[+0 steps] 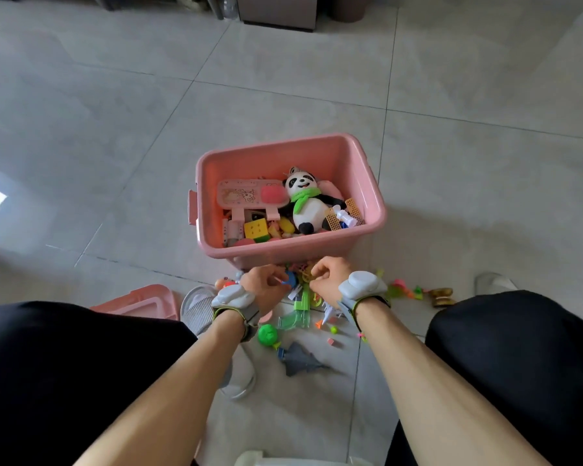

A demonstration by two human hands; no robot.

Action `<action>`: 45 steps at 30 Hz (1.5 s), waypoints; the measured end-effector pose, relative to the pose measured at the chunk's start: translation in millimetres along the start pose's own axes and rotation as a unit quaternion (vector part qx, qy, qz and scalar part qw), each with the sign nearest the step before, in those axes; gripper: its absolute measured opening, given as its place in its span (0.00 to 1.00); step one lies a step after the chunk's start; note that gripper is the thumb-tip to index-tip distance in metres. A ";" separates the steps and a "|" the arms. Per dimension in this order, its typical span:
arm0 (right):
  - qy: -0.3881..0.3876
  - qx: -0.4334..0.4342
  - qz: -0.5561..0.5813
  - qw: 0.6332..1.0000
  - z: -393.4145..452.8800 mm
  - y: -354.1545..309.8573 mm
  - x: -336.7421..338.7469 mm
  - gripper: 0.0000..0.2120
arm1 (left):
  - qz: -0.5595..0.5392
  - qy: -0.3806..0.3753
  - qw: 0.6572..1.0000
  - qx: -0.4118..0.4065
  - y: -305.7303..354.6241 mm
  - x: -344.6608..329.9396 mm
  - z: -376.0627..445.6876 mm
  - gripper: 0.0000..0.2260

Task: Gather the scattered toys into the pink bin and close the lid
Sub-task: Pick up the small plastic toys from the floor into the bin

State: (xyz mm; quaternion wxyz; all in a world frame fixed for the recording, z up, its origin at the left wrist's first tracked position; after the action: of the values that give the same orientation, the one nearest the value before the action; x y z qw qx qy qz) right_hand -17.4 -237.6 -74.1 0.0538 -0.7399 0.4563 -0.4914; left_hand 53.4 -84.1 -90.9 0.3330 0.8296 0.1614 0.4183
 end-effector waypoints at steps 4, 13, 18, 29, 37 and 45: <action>-0.045 0.001 -0.044 0.998 -10.8 13.8 -21.8 0.08 | 0.045 -0.049 0.997 0.032 -30.3 -18.3 -3.9 0.06; -0.078 -0.082 -0.015 0.993 -33.2 69.1 -76.7 0.08 | 0.194 -0.182 0.960 0.084 -93.5 -69.2 -6.8 0.19; -0.117 -0.129 -0.013 0.985 -38.2 101.9 -99.0 0.07 | 0.240 -0.154 0.953 0.100 -113.3 -90.9 -5.1 0.20; -0.139 -0.160 0.002 0.977 -28.1 135.8 -123.8 0.09 | 0.218 -0.195 0.942 0.162 -120.6 -117.3 1.6 0.23; -0.182 -0.090 -0.128 0.971 -8.8 130.3 -163.0 0.21 | 0.138 -0.145 0.958 0.205 -130.3 -106.8 -9.3 0.23; -0.156 -0.046 -0.256 0.953 -0.4 106.0 -190.5 0.18 | 0.079 -0.087 0.977 0.180 -134.2 -99.4 -24.6 0.20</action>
State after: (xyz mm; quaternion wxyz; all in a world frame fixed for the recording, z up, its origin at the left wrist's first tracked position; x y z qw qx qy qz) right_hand -102.9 -160.0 -259.0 -0.0376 -0.9010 0.2596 -0.3455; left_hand -24.4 -30.7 -230.9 0.1563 0.9192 0.1383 0.3339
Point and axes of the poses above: each hand's wrist, its own z-axis towards the middle knuckle, its own x-axis out of the back of the hand, y = z × x, the point moved 7 cm from there along z, towards the middle knuckle, and after that the axes turned 5 degrees about -z, right-handed, at the moved point
